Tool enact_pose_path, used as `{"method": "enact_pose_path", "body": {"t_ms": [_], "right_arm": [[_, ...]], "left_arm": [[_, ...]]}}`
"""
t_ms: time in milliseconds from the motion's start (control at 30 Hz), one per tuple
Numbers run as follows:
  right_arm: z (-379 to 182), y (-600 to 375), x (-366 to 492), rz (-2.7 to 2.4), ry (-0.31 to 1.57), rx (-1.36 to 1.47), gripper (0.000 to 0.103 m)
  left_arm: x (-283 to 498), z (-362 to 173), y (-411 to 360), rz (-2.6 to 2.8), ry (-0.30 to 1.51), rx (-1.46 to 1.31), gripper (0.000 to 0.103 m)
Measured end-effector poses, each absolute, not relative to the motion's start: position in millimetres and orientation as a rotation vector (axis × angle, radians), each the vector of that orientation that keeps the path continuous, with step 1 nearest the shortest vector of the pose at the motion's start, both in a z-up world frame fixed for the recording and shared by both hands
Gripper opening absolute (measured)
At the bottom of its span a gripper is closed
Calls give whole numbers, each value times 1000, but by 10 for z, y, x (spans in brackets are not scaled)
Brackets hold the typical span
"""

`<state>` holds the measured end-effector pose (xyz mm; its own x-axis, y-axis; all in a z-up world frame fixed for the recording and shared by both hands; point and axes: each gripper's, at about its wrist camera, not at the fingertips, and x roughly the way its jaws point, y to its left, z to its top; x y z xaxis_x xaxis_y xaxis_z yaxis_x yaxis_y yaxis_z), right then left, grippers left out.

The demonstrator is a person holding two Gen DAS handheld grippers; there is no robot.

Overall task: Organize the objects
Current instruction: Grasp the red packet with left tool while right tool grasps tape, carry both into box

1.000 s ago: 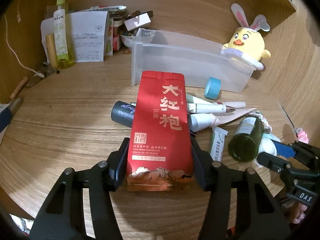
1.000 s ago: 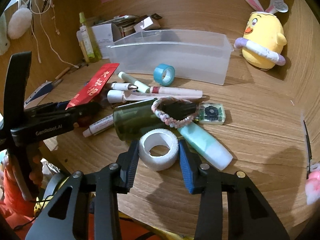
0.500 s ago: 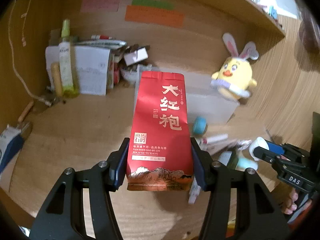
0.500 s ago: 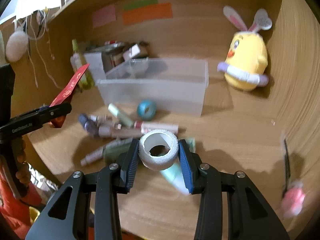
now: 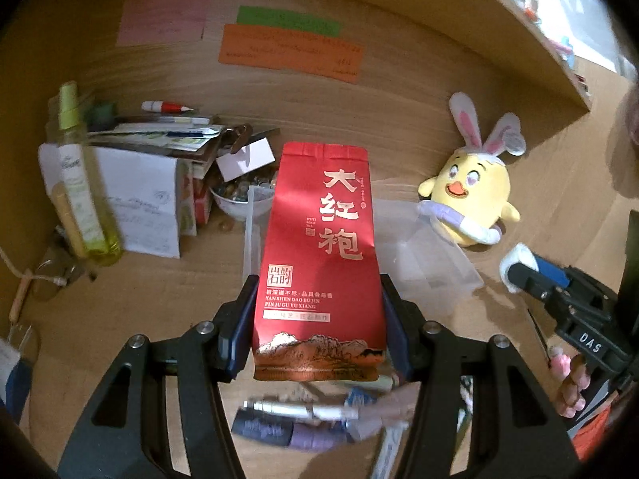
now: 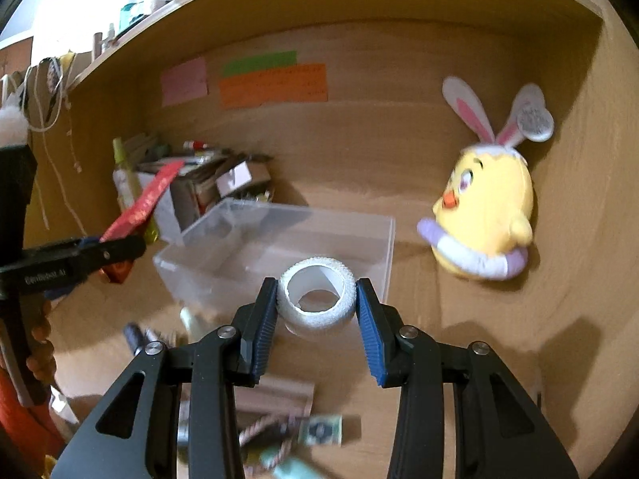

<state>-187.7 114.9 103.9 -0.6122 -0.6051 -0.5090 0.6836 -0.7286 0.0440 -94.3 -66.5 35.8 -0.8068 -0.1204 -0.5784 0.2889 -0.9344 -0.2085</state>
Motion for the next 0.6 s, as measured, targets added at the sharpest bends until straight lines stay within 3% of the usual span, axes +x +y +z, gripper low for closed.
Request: {"method": "enact_pose_path", "body": {"t_ms": [233, 600], "right_arm": [[1037, 785, -2221, -2258, 250, 718, 36], [566, 234, -2817, -2143, 383, 995, 36]], "left_arm": [[-1443, 250, -774, -2748, 409, 1000, 56], [-2119, -101, -827, -2697, 359, 1305, 56]]}}
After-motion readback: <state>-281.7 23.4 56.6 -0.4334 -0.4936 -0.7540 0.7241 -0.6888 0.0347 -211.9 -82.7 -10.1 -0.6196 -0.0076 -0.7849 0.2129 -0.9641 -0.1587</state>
